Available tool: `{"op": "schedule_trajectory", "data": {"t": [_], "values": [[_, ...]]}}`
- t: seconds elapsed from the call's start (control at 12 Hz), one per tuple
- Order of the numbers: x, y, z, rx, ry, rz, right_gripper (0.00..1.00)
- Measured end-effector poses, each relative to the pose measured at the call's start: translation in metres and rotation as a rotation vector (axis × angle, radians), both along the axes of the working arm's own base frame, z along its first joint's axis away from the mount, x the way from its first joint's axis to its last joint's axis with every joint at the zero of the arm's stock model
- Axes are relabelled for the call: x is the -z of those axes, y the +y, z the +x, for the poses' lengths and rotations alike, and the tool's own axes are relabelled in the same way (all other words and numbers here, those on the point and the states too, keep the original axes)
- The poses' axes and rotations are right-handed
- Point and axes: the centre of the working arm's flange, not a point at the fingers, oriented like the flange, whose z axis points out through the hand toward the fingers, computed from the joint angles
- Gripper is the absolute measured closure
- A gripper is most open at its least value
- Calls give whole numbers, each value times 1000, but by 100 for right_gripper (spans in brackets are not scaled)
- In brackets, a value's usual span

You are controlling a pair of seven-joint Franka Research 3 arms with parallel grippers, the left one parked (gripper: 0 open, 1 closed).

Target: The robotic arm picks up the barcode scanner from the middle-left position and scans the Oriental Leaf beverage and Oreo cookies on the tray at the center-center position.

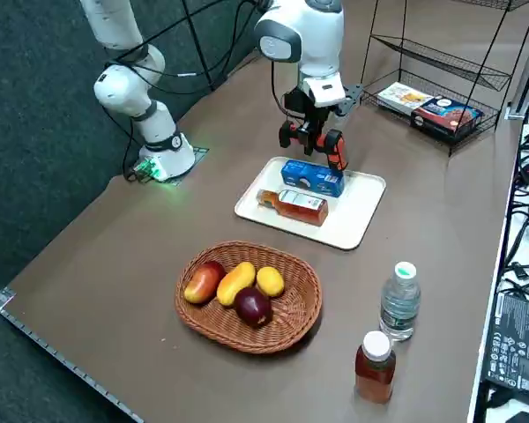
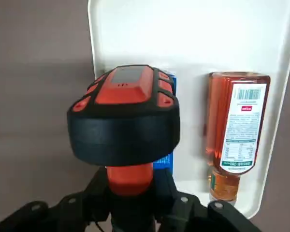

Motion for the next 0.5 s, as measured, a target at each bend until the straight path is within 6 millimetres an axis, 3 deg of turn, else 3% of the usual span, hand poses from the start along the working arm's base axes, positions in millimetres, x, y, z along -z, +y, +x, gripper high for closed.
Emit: {"op": "schedule_trajectory", "data": {"t": [0.33, 0.42, 0.5], "values": [[-14, -7, 4, -21, -18, 7, 57], [-22, -16, 5, -27, -3, 11, 57], [-40, -44, 7, -43, 28, 26, 57]]}}
